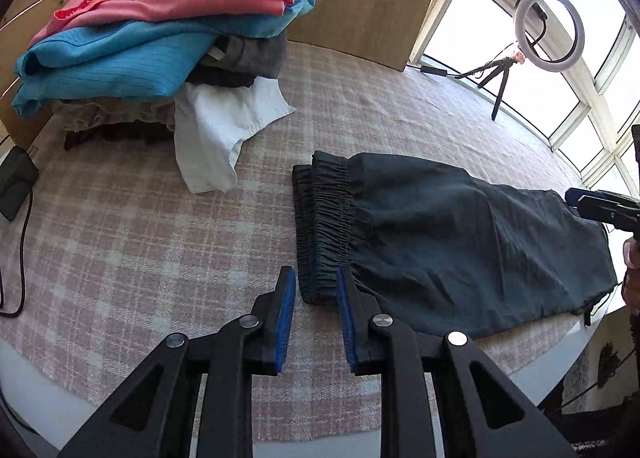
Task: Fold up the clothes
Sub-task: 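Pinch the waistband with the left gripper while the right gripper grasps the waistband beside it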
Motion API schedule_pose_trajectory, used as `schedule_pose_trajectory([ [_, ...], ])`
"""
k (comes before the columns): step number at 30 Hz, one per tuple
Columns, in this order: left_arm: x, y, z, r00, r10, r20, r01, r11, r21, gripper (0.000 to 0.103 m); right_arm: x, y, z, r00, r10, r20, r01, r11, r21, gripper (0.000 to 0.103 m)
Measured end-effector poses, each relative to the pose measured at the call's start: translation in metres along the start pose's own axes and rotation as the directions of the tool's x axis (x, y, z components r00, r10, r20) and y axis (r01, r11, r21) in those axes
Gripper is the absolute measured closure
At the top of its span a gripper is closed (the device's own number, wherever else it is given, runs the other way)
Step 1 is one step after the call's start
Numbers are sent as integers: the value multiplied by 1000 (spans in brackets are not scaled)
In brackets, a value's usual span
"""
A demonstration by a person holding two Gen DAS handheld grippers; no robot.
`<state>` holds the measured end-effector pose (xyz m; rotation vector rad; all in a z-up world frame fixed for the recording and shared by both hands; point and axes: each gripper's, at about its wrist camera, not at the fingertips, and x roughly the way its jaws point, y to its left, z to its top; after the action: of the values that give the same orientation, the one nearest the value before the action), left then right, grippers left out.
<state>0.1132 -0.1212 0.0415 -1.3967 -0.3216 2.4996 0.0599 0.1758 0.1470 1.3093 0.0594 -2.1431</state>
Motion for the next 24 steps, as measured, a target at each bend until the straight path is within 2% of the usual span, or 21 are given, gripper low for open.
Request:
schedule_pose_trajectory([
  [2, -4, 10, -8, 999, -51, 7, 51, 998, -31, 83, 43, 47, 25, 998, 9, -67, -13, 999, -53, 64],
  [5, -7, 18, -18, 996, -85, 25, 87, 995, -55, 83, 102, 105, 52, 985, -41, -165, 18, 990, -138, 62],
  [8, -5, 19, -22, 993, -115, 32, 116, 992, -47, 83, 150, 125, 71, 964, -126, -234, 86, 981, -174, 62],
  [11, 0, 17, -22, 988, -154, 30, 155, 987, -43, 83, 186, 119, 84, 938, -82, -338, 47, 993, -110, 62],
  [14, 10, 15, -19, 984, -178, 18, 178, 984, -26, 81, 212, 109, 91, 918, -117, -378, 94, 992, -79, 62],
  [18, 20, 13, -14, 981, -193, 11, 193, 981, -21, 79, 217, 102, 97, 900, -91, -427, 119, 992, 40, 60],
  [21, 25, 12, -14, 975, -222, 21, 223, 975, -24, 79, 215, 113, 96, 878, -112, -465, 157, 986, 58, 54],
  [24, 24, 12, -15, 962, -268, 46, 269, 963, -25, 79, 224, 125, 93, 848, -152, -507, 209, 976, 56, 54],
])
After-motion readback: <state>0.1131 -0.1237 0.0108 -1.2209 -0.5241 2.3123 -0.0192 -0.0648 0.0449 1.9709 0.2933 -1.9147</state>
